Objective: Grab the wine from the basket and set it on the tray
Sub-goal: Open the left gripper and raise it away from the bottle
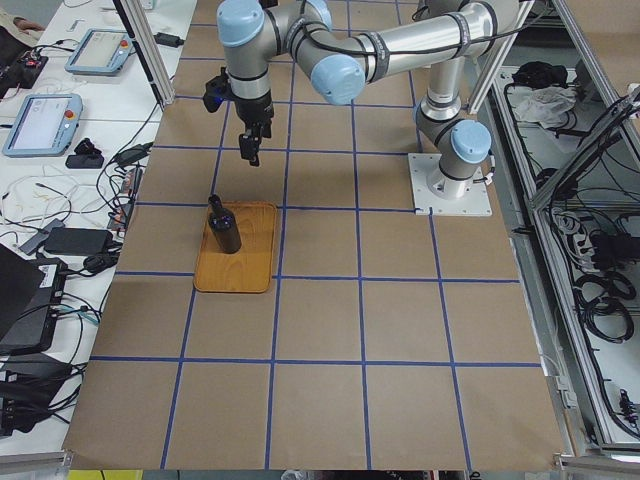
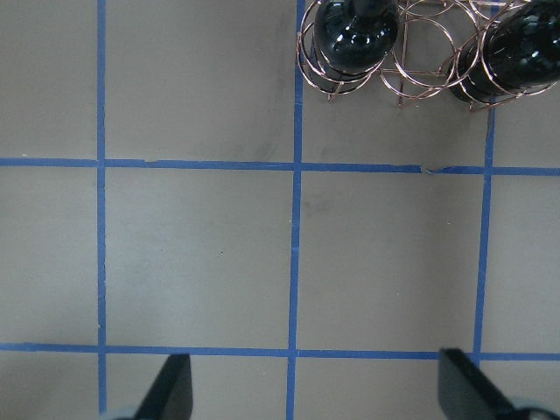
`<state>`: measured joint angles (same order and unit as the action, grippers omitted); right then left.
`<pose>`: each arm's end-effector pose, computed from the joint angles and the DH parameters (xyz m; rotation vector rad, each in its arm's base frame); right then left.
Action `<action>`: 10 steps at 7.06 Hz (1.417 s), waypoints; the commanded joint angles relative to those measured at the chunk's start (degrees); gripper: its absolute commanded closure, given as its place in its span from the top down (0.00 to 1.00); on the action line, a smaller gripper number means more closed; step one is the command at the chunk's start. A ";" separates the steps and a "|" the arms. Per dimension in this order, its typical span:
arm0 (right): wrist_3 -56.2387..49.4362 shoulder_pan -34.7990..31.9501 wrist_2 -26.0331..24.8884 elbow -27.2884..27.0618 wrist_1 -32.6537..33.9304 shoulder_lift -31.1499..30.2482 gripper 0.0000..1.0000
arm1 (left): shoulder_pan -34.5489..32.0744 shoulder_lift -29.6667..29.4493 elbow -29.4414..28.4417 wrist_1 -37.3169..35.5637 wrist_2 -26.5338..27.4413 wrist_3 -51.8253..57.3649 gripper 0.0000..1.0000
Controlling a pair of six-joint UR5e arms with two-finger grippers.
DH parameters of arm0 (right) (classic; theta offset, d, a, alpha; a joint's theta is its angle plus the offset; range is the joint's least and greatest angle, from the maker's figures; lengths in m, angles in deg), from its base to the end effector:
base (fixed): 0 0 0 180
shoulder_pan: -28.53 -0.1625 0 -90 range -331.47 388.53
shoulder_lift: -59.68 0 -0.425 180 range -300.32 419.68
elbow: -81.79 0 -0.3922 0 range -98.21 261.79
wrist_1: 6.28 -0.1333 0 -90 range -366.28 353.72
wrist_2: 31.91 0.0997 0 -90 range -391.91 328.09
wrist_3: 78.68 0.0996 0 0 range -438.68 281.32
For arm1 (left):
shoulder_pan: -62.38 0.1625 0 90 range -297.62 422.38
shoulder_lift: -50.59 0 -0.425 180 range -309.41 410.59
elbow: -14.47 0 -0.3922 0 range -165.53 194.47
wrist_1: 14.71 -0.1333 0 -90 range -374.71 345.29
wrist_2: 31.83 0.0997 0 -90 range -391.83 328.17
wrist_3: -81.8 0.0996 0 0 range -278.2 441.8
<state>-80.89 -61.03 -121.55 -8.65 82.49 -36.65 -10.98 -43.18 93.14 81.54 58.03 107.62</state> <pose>0.1305 -0.4517 0.5340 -0.0488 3.1342 -0.1277 0.0206 -0.5352 0.5409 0.2510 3.1253 -0.0348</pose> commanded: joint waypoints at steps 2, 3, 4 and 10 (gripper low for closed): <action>0.00 0.00 0.00 0.00 0.00 0.00 1.00 | -12.47 3.68 2.80 0.16 -0.39 -20.05 1.00; 0.00 0.00 -0.09 0.00 0.00 0.00 1.00 | -15.64 3.77 2.80 0.16 -0.39 -20.63 1.00; 0.00 0.00 0.00 0.00 0.00 0.00 1.00 | -17.68 4.47 2.98 0.16 0.40 -20.64 1.00; -0.35 0.00 0.00 0.00 0.18 0.00 1.00 | -18.05 5.27 5.97 -1.50 0.31 -21.34 1.00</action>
<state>-81.21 -61.03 -121.56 -8.65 82.65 -36.65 -29.02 -38.12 98.63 80.48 58.30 86.31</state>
